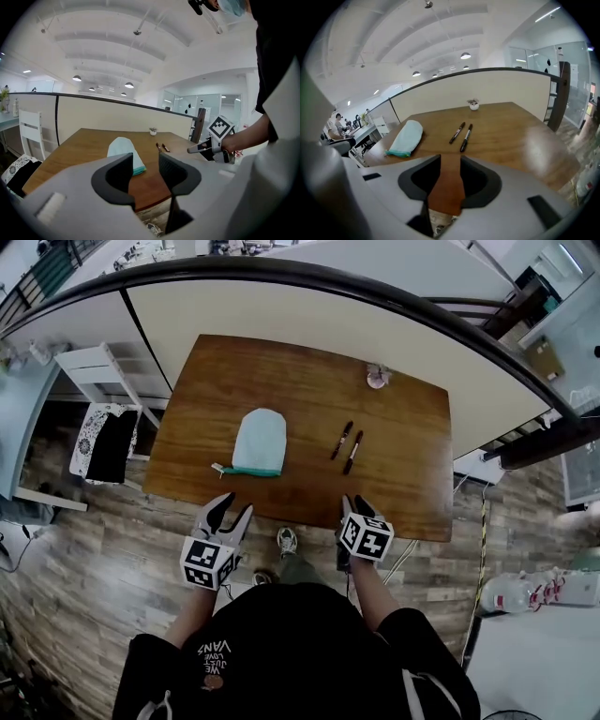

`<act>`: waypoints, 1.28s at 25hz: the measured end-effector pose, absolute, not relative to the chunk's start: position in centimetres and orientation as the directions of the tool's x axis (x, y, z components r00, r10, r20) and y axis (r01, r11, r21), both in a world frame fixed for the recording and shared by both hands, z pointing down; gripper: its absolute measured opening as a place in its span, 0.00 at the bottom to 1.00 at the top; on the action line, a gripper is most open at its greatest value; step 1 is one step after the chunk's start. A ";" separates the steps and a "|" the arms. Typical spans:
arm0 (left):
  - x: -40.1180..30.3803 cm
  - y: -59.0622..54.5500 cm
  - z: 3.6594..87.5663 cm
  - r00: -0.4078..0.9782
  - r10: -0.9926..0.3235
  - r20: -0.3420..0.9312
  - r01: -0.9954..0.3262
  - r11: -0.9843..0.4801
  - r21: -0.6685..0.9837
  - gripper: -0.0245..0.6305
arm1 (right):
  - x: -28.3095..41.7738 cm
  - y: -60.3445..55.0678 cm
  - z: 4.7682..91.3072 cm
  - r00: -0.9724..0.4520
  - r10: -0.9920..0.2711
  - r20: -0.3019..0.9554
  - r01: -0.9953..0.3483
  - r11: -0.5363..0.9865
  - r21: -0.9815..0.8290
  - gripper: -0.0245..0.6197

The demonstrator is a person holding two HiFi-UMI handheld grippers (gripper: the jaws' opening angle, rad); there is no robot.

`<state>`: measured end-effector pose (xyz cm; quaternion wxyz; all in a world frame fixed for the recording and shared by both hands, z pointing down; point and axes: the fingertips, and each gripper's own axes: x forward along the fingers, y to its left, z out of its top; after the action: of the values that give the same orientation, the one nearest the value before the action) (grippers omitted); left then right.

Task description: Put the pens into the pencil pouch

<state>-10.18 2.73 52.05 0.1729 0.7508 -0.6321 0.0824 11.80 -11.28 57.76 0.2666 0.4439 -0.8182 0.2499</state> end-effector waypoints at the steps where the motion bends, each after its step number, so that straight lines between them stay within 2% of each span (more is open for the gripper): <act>1: -10.2 1.9 52.2 0.189 -0.919 0.347 -0.978 -0.143 0.152 0.28 | 11.7 -12.2 58.0 -0.461 -0.591 0.662 -0.860 0.482 -0.168 0.21; 15: -11.2 -6.2 53.8 0.135 -0.899 0.417 -0.980 -0.059 0.190 0.28 | 9.2 -20.7 62.9 -0.455 -0.474 0.754 -0.825 0.544 -0.156 0.22; 21: -12.3 -6.7 55.3 0.159 -0.875 0.456 -0.976 -0.071 0.203 0.28 | 9.3 -21.7 65.1 -0.359 -0.463 0.810 -0.856 0.510 -0.088 0.22; 25: -13.8 -6.8 56.1 0.211 -0.848 0.487 -0.971 -0.124 0.205 0.28 | 10.1 -21.7 65.9 -0.285 -0.485 0.827 -0.887 0.460 -0.036 0.14; 32: -15.9 -6.5 57.4 0.323 -0.791 0.520 -0.946 -0.269 0.179 0.28 | 10.7 -20.4 65.0 -0.215 -0.549 0.808 -0.937 0.349 -0.012 0.13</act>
<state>-15.91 -6.53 57.45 0.2339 0.7790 -0.5574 0.1665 10.70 -20.37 64.98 0.3691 0.5062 -0.7338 0.2627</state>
